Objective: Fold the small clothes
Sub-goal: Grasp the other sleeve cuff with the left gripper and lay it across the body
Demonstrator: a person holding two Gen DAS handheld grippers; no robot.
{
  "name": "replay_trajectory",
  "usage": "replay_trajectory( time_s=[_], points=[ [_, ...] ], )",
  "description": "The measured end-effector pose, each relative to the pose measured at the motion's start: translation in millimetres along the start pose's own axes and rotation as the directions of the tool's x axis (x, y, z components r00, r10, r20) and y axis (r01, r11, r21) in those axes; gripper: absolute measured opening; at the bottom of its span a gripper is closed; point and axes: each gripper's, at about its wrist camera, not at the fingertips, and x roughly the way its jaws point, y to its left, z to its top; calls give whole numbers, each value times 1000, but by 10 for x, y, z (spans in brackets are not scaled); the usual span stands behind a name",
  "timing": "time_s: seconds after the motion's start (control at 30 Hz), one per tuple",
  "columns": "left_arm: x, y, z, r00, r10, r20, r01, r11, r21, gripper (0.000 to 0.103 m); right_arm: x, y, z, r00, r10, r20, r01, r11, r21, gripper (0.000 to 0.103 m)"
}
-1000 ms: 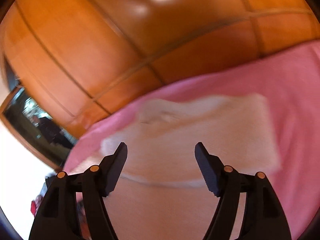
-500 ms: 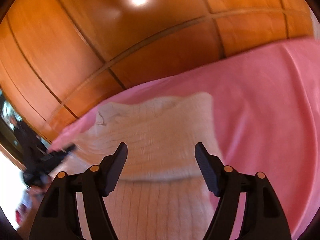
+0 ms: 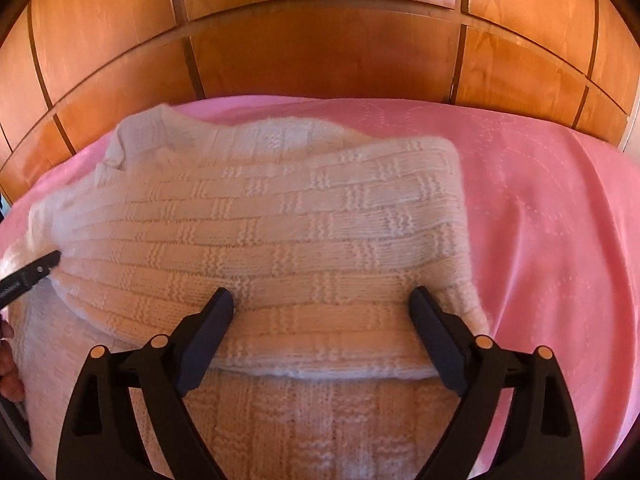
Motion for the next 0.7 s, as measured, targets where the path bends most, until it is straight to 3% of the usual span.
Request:
replay_trajectory(
  time_s=[0.13, 0.23, 0.4, 0.63, 0.7],
  points=[
    [-227, 217, -151, 999, -48, -7, 48, 997, -64, 38, 14, 3, -6, 1000, 7, -10, -7, 1000, -5, 95],
    [-478, 433, -312, 992, -123, 23, 125, 980, -154, 38, 38, 39, 27, 1000, 0, -20, 0, 1000, -17, 99],
    [-705, 943, -513, 976, -212, 55, 217, 911, -350, 38, 36, 67, 45, 1000, 9, -24, -9, 1000, -18, 101],
    [-929, 1466, -721, 989, -124, 86, 150, 868, -473, 38, 27, 113, 18, 1000, -21, -17, 20, 999, -38, 101],
    [-990, 1677, -782, 987, -128, 92, 158, 841, -517, 38, 24, 122, 16, 1000, -27, -15, 27, 999, -41, 101]
  ],
)
